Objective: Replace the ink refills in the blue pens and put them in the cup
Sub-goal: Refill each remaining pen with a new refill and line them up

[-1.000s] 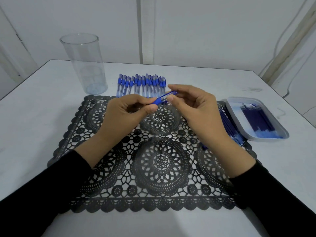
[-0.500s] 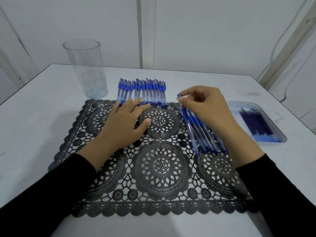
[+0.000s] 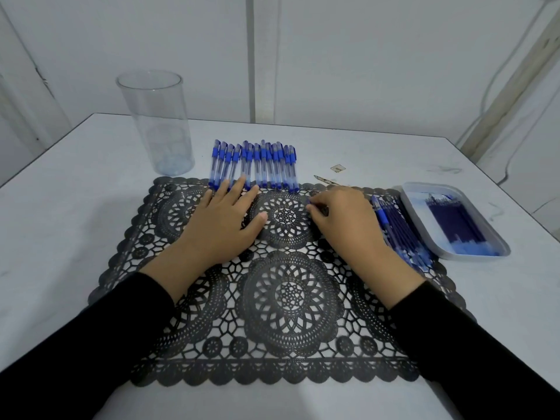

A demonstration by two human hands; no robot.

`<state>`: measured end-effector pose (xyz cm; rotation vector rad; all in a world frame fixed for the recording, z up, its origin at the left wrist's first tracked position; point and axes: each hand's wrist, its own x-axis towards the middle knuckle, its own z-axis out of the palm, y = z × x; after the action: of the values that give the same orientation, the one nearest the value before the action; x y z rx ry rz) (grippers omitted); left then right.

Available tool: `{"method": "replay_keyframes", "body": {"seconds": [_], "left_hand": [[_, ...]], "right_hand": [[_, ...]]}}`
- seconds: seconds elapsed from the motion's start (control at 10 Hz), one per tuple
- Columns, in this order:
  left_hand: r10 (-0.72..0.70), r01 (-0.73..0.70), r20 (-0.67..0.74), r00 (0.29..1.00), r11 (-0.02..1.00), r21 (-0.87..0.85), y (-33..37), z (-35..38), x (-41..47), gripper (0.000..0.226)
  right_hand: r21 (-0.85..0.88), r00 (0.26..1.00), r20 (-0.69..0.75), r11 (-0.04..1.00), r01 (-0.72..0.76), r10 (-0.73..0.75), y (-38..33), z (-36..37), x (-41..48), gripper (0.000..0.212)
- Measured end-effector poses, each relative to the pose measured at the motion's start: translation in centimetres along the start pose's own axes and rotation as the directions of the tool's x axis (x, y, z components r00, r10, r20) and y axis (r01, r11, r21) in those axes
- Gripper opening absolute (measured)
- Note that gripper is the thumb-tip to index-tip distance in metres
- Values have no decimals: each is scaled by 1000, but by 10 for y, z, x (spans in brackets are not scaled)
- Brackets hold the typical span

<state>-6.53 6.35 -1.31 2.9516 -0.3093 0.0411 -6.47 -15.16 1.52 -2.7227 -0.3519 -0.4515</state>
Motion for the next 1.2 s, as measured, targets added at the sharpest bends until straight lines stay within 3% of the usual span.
{"method": "replay_keyframes", "body": {"seconds": [0.1, 0.3, 0.5, 0.7, 1.2], "left_hand": [[0, 0, -11, 1000, 1000, 0, 1, -2, -1, 64], [21, -28, -103, 994, 998, -62, 4, -11, 10, 58], [-19, 8, -95, 995, 993, -115, -3, -13, 41, 55], [-50, 36, -113, 992, 992, -118, -5, -8, 57, 54], [-31, 27, -90, 995, 998, -52, -7, -5, 58, 56]], "right_hand": [[-61, 1000, 19, 998, 12, -11, 3, 2, 1, 26], [79, 1000, 12, 997, -15, 15, 7, -1, 19, 29], [218, 998, 42, 974, -53, 45, 8, 9, 62, 31], [233, 982, 188, 970, -70, 26, 14, 21, 93, 30], [237, 983, 131, 959, -156, 128, 11, 31, 105, 9]]}}
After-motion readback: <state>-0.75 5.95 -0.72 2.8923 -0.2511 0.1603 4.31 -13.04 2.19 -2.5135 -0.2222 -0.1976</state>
